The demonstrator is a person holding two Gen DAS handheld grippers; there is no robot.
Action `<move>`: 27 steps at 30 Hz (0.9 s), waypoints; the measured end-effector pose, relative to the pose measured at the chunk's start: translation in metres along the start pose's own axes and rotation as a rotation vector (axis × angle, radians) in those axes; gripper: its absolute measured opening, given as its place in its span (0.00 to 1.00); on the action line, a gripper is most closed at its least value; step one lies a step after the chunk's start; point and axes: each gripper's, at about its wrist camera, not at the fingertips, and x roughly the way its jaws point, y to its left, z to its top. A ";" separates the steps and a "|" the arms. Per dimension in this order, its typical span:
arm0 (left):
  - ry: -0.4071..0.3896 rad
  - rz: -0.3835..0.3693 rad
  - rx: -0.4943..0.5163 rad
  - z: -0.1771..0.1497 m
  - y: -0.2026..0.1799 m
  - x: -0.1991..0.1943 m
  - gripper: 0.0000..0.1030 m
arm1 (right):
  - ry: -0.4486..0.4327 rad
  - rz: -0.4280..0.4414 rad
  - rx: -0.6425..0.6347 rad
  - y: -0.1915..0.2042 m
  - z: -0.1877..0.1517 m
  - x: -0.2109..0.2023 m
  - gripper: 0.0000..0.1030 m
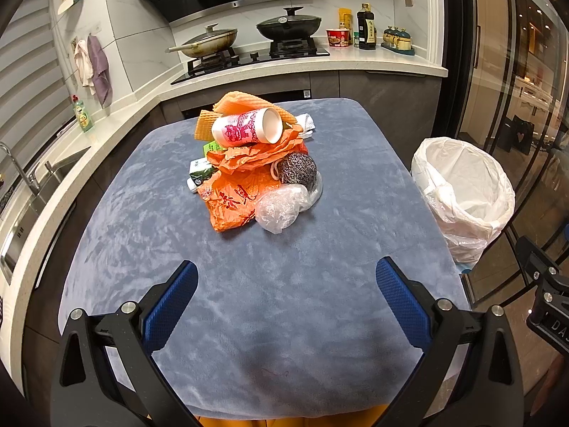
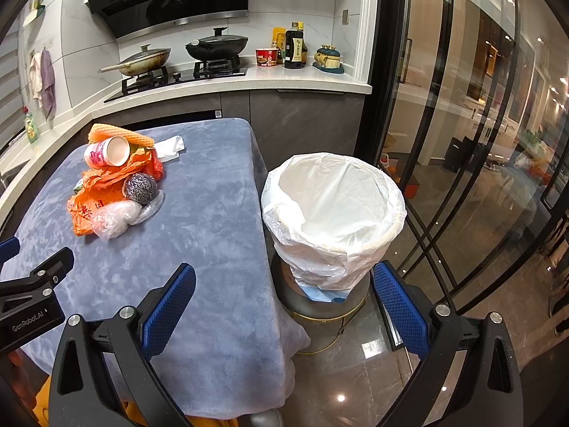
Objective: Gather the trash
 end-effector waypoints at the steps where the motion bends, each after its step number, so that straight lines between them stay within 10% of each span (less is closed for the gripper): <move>1: 0.001 0.000 -0.001 0.000 0.000 0.000 0.93 | 0.000 0.000 -0.001 0.000 0.000 0.000 0.93; 27: 0.006 0.010 -0.029 -0.004 0.010 0.004 0.93 | 0.006 0.013 -0.013 0.008 0.001 0.000 0.93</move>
